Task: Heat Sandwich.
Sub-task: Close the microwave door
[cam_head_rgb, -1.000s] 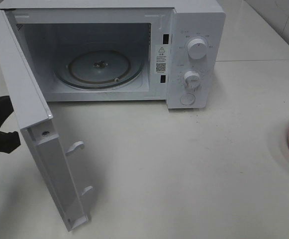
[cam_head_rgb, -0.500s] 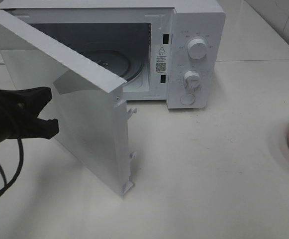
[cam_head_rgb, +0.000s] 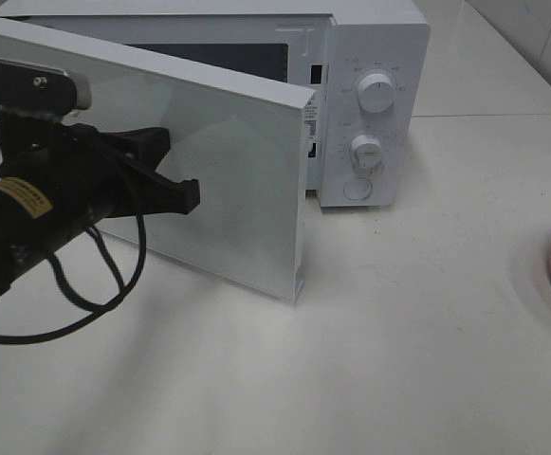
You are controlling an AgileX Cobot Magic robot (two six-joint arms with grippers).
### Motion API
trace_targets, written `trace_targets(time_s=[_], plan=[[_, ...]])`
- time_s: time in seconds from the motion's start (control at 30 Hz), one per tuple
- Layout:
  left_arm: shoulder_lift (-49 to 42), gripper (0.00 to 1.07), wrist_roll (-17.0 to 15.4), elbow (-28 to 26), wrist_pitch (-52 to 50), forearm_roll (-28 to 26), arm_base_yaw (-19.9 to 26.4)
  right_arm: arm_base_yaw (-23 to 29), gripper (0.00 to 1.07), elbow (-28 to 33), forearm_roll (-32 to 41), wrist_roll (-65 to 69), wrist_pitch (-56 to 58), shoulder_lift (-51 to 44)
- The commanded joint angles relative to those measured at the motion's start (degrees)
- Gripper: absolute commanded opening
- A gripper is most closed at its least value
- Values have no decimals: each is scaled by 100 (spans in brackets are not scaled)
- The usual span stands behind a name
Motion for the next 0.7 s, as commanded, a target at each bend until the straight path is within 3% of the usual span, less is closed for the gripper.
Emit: trace_targets(time_s=[0.03, 0.7], plan=[[218, 0, 69, -344, -40, -275, -138, -34, 76, 23, 17, -74, -40, -160], [1266, 0, 149, -1960, 441, -321, -189, -34, 76, 23, 17, -74, -40, -160]])
